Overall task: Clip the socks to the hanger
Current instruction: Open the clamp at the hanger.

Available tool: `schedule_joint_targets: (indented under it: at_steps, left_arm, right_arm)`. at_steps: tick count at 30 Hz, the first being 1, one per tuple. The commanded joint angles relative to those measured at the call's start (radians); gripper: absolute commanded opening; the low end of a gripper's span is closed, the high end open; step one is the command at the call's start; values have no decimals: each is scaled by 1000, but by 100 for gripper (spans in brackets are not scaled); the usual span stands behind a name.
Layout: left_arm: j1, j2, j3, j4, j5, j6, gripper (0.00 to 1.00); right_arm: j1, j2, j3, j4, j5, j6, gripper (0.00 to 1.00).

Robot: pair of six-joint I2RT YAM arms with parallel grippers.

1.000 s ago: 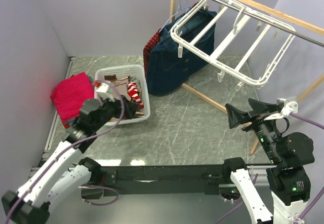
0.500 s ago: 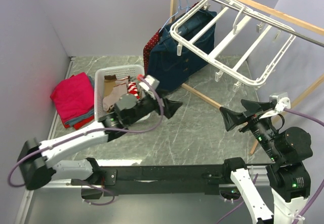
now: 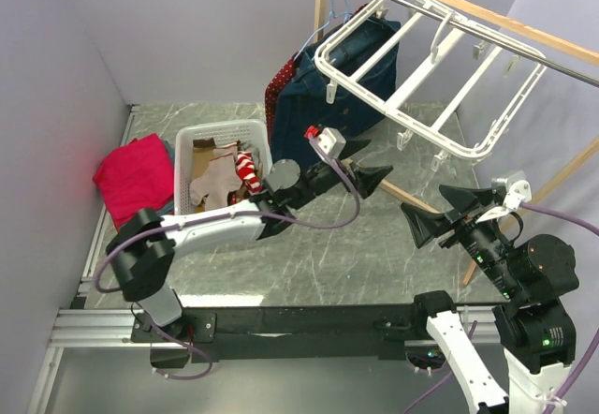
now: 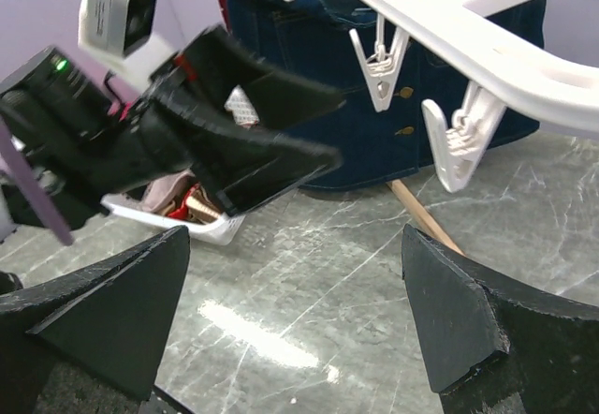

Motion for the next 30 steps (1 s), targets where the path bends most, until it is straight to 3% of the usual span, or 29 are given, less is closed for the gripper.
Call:
schedule_joint_targets:
  at_steps: [1,7,17,30]
  left_arm:
    - [-2,80,126,165,87,46,87]
    - [-2,169,204,234,118,56,76]
    - [-2,242,268,289,135,57,71]
    - [-7,237,272,314,114,23,57]
  right_arm:
    - [13,-9,19,9,-24,-24,100]
    - [15,11,49,3,-56,-27,100]
    - [15,41,63,-3,-73,-39,100]
    - [21,50,68,-1,-70,-36,100]
